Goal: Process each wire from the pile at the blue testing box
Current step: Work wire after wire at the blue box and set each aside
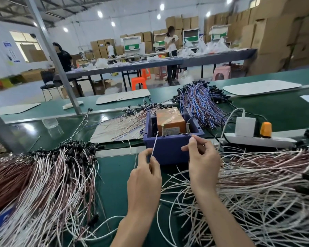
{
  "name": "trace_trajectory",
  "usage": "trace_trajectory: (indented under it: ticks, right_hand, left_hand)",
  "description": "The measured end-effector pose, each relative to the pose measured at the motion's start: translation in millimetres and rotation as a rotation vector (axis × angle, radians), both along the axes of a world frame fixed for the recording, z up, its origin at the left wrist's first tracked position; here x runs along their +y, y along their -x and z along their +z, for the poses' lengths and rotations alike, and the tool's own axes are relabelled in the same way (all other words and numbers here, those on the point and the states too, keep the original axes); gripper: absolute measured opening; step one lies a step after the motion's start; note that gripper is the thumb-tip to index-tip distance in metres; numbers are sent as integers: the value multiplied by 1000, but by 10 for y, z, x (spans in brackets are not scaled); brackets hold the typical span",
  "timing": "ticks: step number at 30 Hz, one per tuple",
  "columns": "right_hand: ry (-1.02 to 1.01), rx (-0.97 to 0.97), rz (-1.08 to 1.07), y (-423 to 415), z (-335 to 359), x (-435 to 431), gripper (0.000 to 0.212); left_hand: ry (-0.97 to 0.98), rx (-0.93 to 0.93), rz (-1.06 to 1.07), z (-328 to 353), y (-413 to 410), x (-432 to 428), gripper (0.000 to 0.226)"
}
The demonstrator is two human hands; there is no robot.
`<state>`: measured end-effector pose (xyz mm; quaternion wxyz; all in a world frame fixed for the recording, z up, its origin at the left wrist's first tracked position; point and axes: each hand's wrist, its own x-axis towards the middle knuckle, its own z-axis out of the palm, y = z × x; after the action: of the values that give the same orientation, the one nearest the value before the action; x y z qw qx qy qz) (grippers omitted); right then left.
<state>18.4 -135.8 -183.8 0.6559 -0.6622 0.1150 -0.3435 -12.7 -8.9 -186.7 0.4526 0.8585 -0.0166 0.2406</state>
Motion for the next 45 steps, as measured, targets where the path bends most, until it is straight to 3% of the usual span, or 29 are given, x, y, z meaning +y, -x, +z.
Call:
trace_trajectory:
  ticks: [28, 45]
  right_hand:
    - [41, -6, 28, -38, -54, -24, 18]
    - [10, 2, 34, 4, 30, -7, 11]
  left_hand:
    - [-19, -139, -105, -24, -41, 80, 26]
    - [-32, -155, -126, -21, -37, 70, 27]
